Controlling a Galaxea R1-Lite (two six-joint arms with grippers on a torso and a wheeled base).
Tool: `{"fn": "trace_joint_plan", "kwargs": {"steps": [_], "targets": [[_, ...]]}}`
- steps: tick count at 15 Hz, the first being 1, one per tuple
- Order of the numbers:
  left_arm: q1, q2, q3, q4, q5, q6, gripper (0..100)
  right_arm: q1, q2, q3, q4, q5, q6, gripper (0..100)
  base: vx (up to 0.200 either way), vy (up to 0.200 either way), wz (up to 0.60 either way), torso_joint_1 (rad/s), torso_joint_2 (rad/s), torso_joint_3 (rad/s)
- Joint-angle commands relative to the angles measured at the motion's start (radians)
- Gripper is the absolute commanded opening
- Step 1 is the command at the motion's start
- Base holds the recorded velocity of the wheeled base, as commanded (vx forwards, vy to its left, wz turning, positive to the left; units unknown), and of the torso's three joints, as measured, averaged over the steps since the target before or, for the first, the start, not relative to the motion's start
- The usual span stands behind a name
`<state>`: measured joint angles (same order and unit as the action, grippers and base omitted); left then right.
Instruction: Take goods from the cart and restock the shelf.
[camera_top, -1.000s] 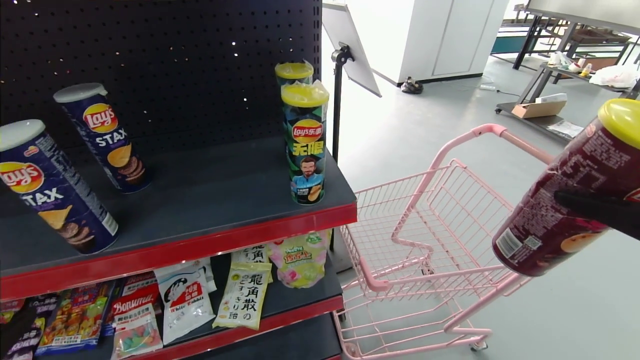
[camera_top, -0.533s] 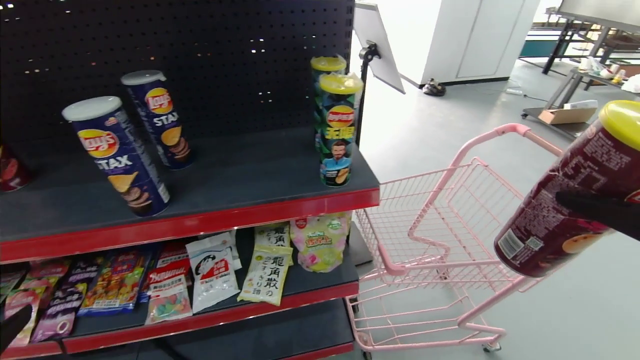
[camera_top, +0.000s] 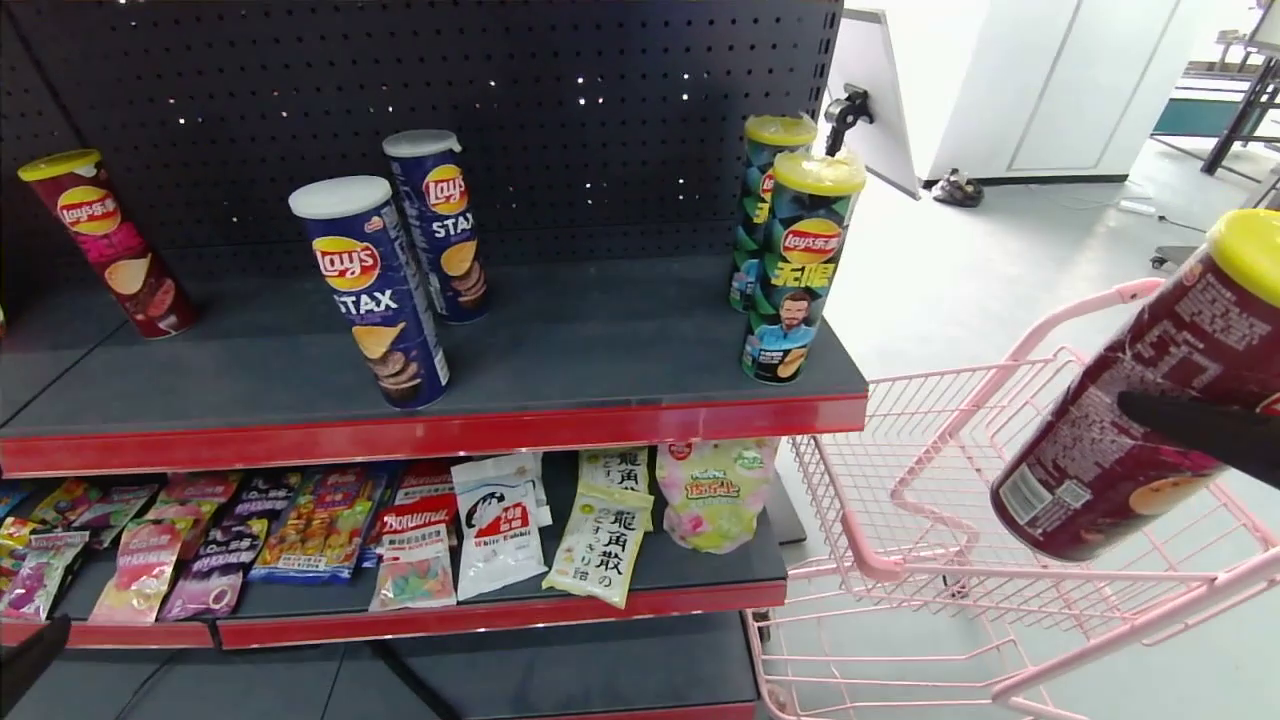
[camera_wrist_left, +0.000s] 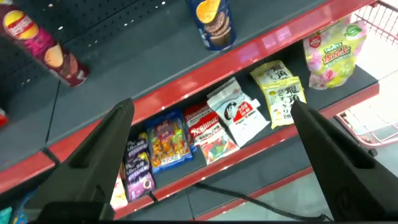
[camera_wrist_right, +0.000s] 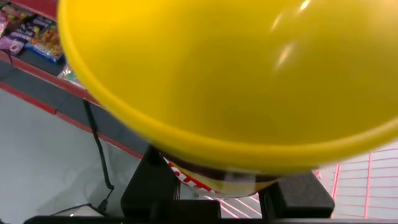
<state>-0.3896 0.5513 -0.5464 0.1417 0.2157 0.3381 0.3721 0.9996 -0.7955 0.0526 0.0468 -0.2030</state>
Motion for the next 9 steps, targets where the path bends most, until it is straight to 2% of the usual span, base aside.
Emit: {"fn": "trace_joint_plan", "kwargs": {"steps": [1,9], "targets": [[0.0,0.001,0.002,-0.001,0.001,-0.001,100,0.004,-0.013,0.018,0.001,0.002,-0.001,0,0.0,0.2,0.0,0.007,0.01,0.007],[0.0,0.007,0.003,-0.001,0.001,-0.001,100,0.007,-0.044,0.048,0.001,0.122,-0.036,0,0.0,0.2,0.0,0.005,0.0,0.004]]}}
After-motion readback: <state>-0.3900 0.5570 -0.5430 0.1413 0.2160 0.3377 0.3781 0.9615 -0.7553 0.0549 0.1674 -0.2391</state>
